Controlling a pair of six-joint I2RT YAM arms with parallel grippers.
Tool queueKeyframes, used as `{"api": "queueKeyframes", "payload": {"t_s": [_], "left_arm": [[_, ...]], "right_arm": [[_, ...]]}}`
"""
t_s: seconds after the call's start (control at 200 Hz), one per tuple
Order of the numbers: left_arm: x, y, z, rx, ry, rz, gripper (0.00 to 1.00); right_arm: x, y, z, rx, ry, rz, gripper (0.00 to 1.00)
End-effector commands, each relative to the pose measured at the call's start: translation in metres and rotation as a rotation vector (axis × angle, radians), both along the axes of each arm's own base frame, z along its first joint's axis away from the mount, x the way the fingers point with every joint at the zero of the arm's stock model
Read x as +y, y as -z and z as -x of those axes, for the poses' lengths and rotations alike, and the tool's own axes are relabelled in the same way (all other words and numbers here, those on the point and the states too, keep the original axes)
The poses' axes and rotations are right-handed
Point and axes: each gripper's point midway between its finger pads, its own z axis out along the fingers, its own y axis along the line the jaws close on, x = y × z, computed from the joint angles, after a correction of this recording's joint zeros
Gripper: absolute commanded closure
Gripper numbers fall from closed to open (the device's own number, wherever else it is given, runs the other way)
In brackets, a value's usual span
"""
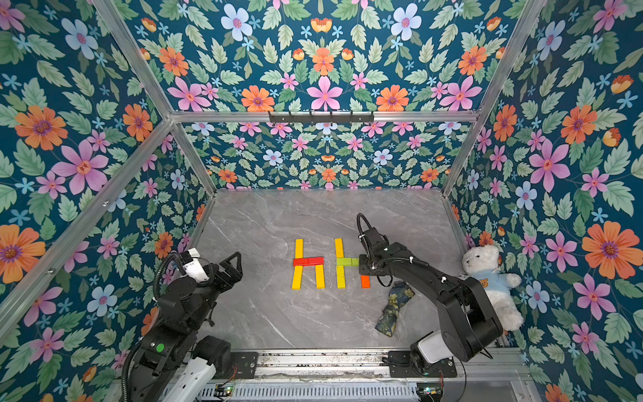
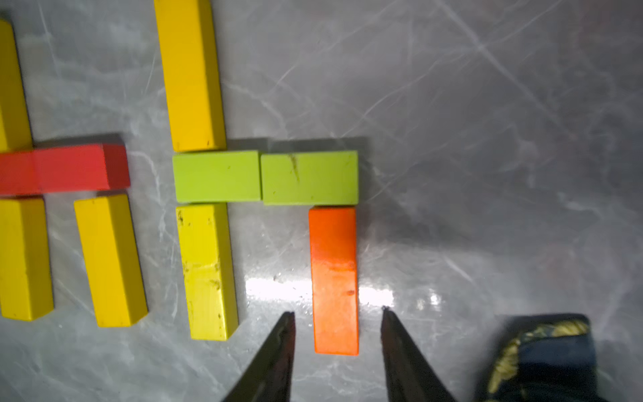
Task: Assemble the letter h with building blocks
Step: Assemble the building block at the center of the board, then adjust the building block at the center of the board.
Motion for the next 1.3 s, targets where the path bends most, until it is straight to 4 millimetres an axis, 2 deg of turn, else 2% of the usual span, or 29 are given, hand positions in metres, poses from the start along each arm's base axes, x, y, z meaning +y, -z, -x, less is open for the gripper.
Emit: {"api": "queueKeyframes", "payload": {"t_s": [0.0,0.2,0.215,0.23,0.255,0.365,0.445,0.695,1.295], "left_arm": [[-0.001,-0.008,-0.002,-0.030,0.004,0.009,0.00],[-0.001,-0.010,-0.002,-0.031,0.003,0.005,0.00],[-0.001,-0.010,-0.002,-0.030,0.002,0.004,0.00],[-0.001,-0.010,-0.002,-0.031,0.002,0.005,0.00],[0.000,-0.010,-0.001,-0.031,0.001,0.005,0.00],[-0.001,-0.010,-0.001,-0.032,0.003,0.005,0.00],[-0.001,-0.010,-0.001,-0.031,0.002,0.005,0.00],[-0.001,-0.009,-0.002,-0.031,0.003,0.005,0.00],[0.000,-0.007,-0.003,-0.026,-0.004,0.004,0.00]], "right_arm": [[-0.017,0.000,-0.012,0.015,0.047,0.029,0.64],[-0.027,0.014,-0.036,0.047,0.062,0.107,0.65],[-0.027,0.014,-0.037,0.046,0.064,0.103,0.65],[-0.028,0.024,-0.037,0.073,0.067,0.115,0.65],[-0.030,0.029,-0.038,0.083,0.072,0.120,0.65],[-0.036,0.040,-0.042,0.103,0.092,0.114,0.66],[-0.032,0.046,-0.044,0.116,0.082,0.099,0.66],[-0.026,0.054,-0.050,0.135,0.059,0.089,0.66],[-0.013,0.065,-0.043,0.156,0.027,0.048,0.66]]}}
